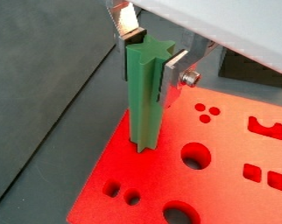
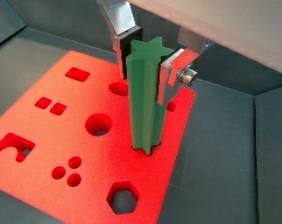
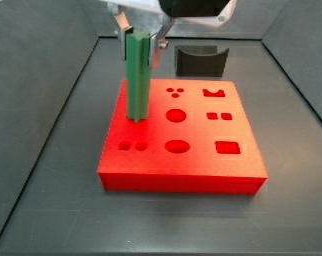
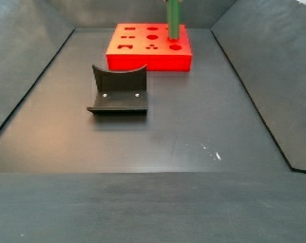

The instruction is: Insert the star object.

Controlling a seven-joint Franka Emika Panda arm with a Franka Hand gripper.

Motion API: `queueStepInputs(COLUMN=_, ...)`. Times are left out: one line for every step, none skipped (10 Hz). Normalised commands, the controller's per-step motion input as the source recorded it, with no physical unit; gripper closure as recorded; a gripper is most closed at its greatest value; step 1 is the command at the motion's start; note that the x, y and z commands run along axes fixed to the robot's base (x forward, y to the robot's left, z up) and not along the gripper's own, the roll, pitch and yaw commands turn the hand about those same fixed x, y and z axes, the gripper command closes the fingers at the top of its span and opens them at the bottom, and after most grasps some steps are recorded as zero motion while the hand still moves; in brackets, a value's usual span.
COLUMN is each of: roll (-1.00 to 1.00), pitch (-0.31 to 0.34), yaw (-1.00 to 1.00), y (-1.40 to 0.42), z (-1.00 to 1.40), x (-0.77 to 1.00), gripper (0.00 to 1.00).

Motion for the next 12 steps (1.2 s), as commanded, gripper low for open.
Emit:
queueStepInputs(roll=0.02, pitch=0.000, yaw=-0.12, y=0.00, z=-1.00, x=0.00, gripper=1.00)
queueStepInputs(roll=0.02, pitch=-0.001, yaw=-0.15, y=-0.03, z=-1.00, x=0.01, gripper=1.00)
queueStepInputs(roll=0.02, pitch=0.000, yaw=-0.15, y=-0.03, z=-1.00, x=0.07, gripper=1.00)
queueStepInputs(roll=0.02, pitch=0.000, yaw=-0.15, y=-0.03, z=-1.00, x=0.07, gripper=1.00)
queueStepInputs(roll=0.00, pitch=0.000, yaw=-0.13, y=-0.05, z=-1.00, x=0.05, gripper=1.00)
queueStepInputs(roll=0.00, pitch=0.000, yaw=-0.13, y=-0.06, z=-1.00, x=0.05, gripper=1.00)
queueStepInputs(roll=-0.08, pitch=0.000, yaw=-0.09, y=0.00, z=-0.58, x=0.04, gripper=1.00)
queueStepInputs(roll=-0.01, pitch=0.000, yaw=0.00, y=0.00, z=0.00, x=0.00, gripper=1.00)
queueStepInputs(roll=-0.13, pitch=-0.051, yaw=-0.20, y=0.01, z=-0.17, x=0.02, gripper=1.00)
queueStepInputs(roll=-0.26, pitch=-0.019, yaw=-0.45, y=0.08, z=-0.22, x=0.13, gripper=1.00)
queueStepInputs(roll=-0.26, pitch=-0.020, yaw=-0.46, y=0.09, z=-0.18, x=0.11, gripper=1.00)
queueStepInputs(roll=-0.35, pitch=-0.039, yaw=-0.37, y=0.16, z=-0.12, x=0.09, gripper=1.00)
